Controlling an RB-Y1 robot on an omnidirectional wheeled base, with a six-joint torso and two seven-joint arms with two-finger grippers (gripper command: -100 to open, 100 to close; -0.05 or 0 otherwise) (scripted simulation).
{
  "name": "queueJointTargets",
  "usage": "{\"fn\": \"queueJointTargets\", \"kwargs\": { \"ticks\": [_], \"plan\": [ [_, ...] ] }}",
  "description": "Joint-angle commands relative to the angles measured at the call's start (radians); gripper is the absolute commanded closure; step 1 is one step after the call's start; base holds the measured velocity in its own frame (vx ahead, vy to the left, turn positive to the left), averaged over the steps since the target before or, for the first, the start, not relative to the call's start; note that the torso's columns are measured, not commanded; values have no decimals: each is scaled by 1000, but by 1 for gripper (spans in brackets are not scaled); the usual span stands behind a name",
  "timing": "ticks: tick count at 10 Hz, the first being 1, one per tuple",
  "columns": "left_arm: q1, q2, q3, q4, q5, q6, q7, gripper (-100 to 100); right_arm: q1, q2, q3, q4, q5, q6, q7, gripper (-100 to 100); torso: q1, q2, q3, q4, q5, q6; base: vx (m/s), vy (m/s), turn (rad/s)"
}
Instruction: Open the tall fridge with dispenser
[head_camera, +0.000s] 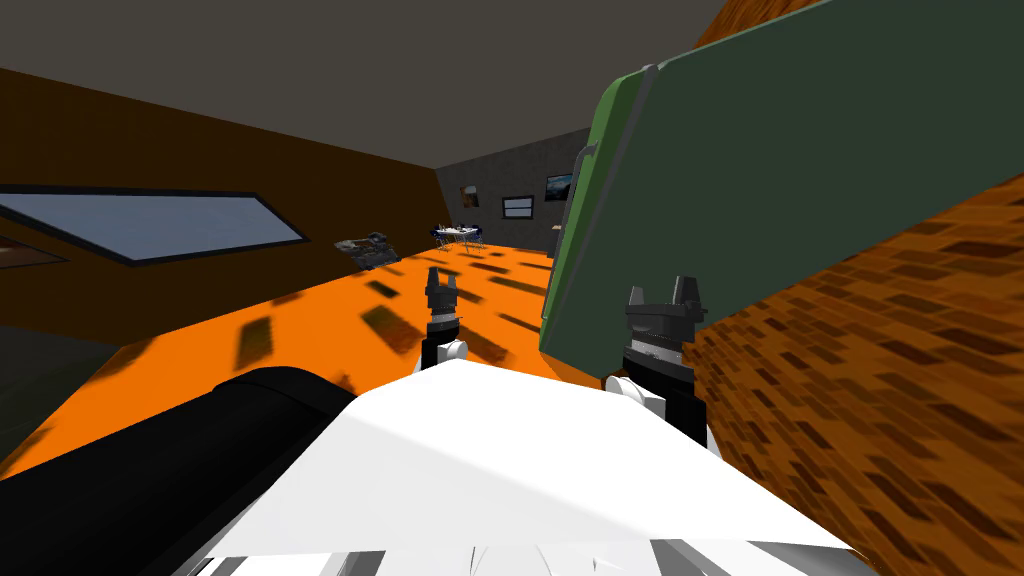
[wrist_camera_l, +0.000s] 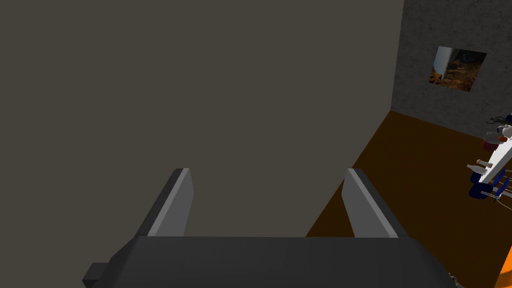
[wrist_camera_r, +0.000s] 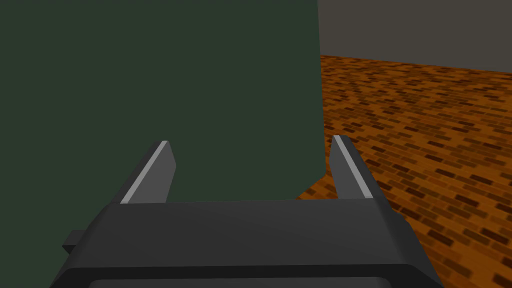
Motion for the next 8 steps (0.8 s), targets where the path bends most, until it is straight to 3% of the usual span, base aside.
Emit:
{"fn": "queueJointTargets", "kwargs": {
  "ticks": [1,8],
  "plan": [
    [0,0,0,0,0,0,0,0,0,0,0,0,0,0,0,0,0,40,-82,41,0,0,0,0,0],
    [0,0,0,0,0,0,0,0,0,0,0,0,0,0,0,0,0,544,-1087,544,0,0,0,0,0]
  ]
}}
